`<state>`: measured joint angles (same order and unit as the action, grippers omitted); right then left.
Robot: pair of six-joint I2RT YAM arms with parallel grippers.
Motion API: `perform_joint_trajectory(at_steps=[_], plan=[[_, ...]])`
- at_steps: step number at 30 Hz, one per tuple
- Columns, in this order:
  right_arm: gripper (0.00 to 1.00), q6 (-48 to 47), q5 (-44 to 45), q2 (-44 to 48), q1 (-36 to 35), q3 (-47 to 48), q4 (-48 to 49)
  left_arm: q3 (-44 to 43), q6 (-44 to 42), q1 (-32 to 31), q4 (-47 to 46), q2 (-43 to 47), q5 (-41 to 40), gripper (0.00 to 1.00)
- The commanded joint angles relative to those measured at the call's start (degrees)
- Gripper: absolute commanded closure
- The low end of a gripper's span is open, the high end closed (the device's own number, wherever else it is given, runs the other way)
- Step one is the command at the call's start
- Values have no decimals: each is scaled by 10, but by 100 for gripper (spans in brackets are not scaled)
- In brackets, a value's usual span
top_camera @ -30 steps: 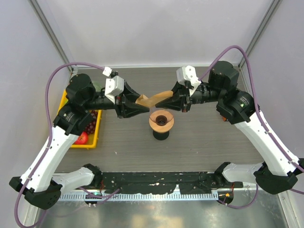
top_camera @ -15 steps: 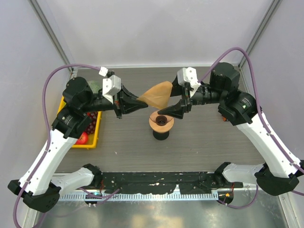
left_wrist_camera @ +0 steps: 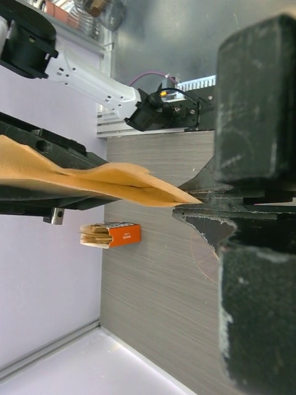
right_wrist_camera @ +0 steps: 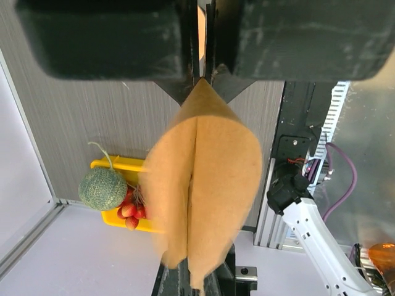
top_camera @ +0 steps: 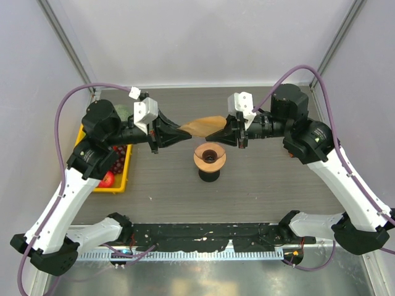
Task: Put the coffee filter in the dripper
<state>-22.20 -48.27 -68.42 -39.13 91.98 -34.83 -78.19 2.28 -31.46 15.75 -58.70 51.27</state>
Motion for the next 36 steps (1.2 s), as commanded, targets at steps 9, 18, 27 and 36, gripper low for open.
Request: perform_joint_trajectory(at_steps=[9,18,27,36], plan=[[95,-23,4,-3,18,28,-61,-93,-259,11,228,2,28,100],[95,-42,3,-7,18,29,-68,-90,-229,11,211,4,-1,61],[95,-165,10,7,16,20,-103,-150,-130,33,223,7,28,37],[95,-239,34,11,-18,17,-110,-180,8,105,161,-22,63,43]])
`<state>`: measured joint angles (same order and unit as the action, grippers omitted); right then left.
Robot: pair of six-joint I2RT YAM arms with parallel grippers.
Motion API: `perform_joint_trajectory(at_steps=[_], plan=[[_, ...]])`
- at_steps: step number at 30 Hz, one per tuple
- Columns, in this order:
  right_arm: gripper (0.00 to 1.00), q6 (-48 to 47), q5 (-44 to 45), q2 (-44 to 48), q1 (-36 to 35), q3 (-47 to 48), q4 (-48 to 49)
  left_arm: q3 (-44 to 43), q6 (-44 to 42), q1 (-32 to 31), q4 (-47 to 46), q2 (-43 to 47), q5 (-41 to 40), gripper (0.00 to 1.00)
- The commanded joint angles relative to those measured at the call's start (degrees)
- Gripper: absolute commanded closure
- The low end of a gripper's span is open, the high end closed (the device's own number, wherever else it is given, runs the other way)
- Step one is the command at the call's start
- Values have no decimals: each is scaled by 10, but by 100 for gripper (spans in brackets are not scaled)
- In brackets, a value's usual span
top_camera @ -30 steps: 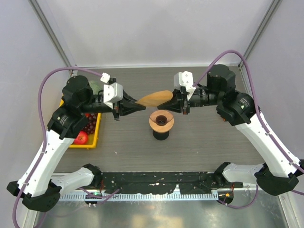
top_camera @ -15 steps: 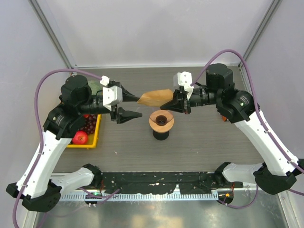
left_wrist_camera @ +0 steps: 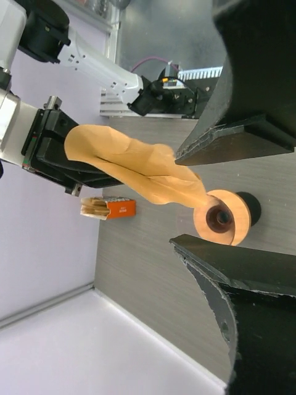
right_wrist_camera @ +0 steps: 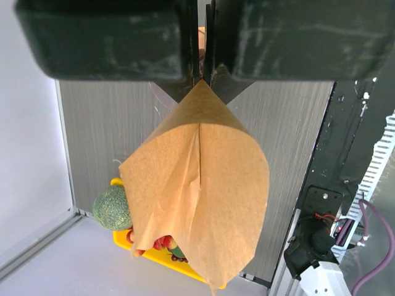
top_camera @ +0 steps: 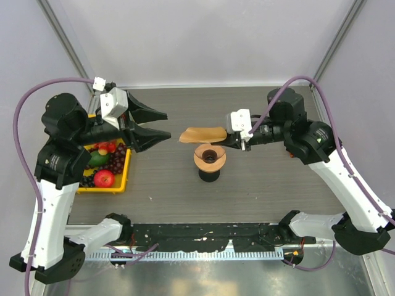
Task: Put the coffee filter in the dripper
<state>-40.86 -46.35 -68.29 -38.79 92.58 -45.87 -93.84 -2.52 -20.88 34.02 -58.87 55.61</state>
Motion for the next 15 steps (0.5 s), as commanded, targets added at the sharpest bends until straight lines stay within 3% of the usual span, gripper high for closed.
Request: perform_joint_trajectory(at_steps=[1,9,15], plan=[[95,-55,21,9,-30,11,2,-27,52,-7,-10,-26,11,43],[95,-56,56,4,-53,21,18,-20,-12,-60,55,-43,-29,40],[95,-75,85,11,-73,15,28,-2,-19,-91,49,-53,-66,41]])
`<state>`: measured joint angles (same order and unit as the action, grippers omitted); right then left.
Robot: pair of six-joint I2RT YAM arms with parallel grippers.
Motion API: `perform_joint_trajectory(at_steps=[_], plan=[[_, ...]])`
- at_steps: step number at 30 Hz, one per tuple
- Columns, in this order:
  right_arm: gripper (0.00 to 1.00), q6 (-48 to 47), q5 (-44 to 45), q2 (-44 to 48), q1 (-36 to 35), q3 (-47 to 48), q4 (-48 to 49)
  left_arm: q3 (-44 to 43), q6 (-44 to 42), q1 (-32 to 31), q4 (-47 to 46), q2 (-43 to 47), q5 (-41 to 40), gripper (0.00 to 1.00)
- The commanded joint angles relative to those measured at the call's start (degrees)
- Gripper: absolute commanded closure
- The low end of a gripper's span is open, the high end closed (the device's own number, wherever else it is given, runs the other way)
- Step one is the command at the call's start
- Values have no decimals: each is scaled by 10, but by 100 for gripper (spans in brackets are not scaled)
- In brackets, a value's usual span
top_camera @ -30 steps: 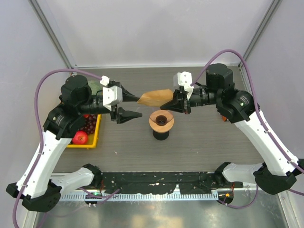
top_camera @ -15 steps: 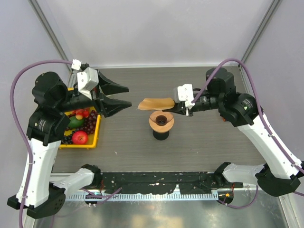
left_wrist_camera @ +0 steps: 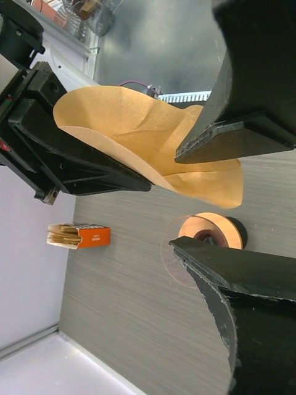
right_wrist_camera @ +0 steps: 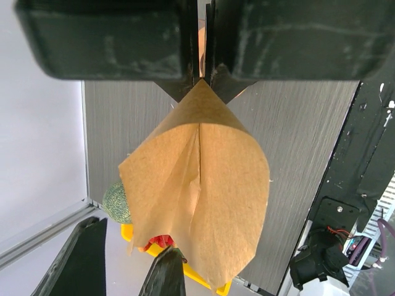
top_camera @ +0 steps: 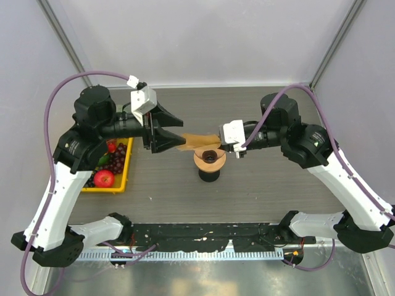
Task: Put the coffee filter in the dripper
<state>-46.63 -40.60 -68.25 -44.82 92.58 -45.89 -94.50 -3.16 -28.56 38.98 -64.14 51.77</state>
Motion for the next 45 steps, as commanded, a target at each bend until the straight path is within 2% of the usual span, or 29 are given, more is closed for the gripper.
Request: perform_joint_trajectory(at_steps=[1,5,7,12,14,15,16,19,20,22,25,29,33,37,42,45], plan=[[95,-17,34,12,-14,13,32,8,-11,-17,-1,-2,-26,42],[94,-18,53,17,-15,0,57,31,10,-30,-26,-4,-15,49],[93,-29,63,23,-18,-13,70,47,27,-33,-50,0,-12,56],[89,-49,77,33,-19,-28,85,70,61,-33,-100,1,-15,84],[72,-44,82,34,-19,-26,78,75,56,-33,-111,2,-18,98],[55,-29,85,33,-19,-24,70,75,43,-33,-110,4,-24,100],[46,-17,100,32,-19,-15,65,75,16,-33,-106,7,-40,100],[27,79,126,21,-9,14,30,63,-49,-33,-84,3,-160,100],[15,100,119,21,4,22,27,62,-68,-33,-79,2,-195,100],[10,174,98,27,36,24,46,67,-90,-33,-90,1,-255,100],[9,304,90,36,66,30,125,81,-129,-38,-123,5,-296,100],[9,376,132,21,73,66,193,78,-178,-62,-143,1,-314,100],[13,342,154,-22,71,109,176,59,-185,-85,-145,-12,-335,100],[14,257,226,-47,30,139,116,11,-127,-102,-122,-35,-345,100],[18,170,296,-43,-30,120,113,-36,-72,-114,-93,-58,-357,100],[26,141,373,-46,-49,108,125,-53,-48,-118,-84,-66,-352,100]])
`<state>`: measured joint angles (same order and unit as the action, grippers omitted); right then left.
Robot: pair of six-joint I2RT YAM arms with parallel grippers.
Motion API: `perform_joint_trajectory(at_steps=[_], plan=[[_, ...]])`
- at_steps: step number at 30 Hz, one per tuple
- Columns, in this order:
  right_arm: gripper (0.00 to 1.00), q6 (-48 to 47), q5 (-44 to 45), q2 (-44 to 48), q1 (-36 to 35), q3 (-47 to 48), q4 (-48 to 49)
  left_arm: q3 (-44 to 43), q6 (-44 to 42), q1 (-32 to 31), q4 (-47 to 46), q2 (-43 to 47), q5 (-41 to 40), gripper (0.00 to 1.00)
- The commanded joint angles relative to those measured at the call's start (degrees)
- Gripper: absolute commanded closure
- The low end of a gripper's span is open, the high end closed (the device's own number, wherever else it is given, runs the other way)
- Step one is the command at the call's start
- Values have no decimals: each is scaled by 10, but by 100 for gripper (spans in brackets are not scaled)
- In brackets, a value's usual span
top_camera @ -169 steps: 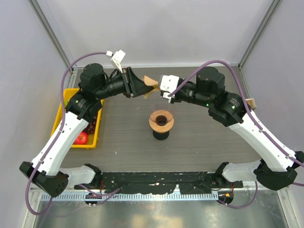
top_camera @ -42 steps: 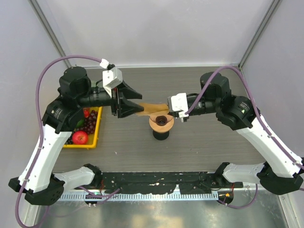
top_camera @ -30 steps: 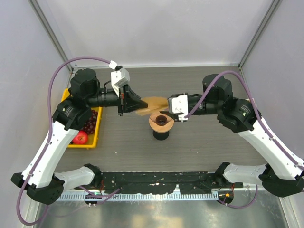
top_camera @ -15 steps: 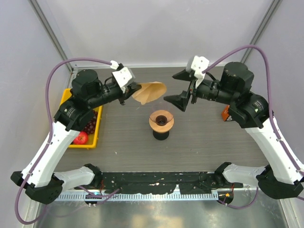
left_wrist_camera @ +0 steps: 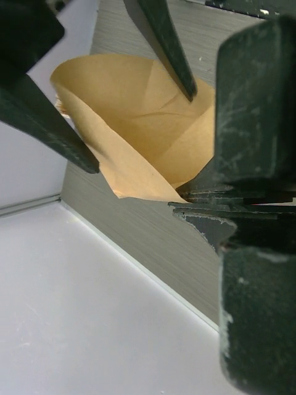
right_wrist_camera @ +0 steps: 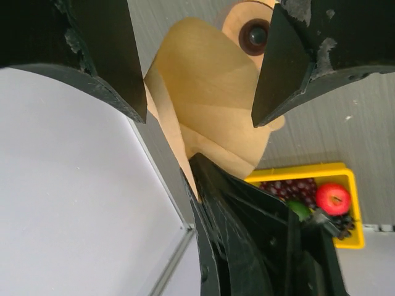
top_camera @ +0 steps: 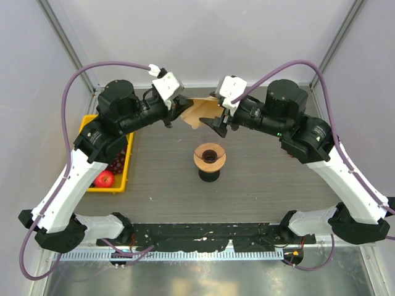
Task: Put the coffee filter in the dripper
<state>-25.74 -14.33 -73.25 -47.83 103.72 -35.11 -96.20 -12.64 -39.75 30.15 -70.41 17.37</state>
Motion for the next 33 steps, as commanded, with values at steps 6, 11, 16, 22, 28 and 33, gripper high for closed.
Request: perform_joint_trajectory(at_steps=[6,11,16,22,28,33], plan=[[45,-92,177,-5,-35,-8,39,-56,123,-11,5,-16,-8,100],[52,-91,185,-11,-43,-9,41,-72,195,-14,10,-29,-1,100],[63,-85,222,-15,-43,-5,54,-74,222,-16,18,-34,-12,100],[95,-80,265,-15,-43,-5,65,-59,227,-18,20,-20,-51,79],[95,-49,275,-8,-45,-21,87,-10,278,-18,-17,5,-105,54],[95,-5,291,-10,-47,-23,94,15,340,-18,-55,11,-111,53]])
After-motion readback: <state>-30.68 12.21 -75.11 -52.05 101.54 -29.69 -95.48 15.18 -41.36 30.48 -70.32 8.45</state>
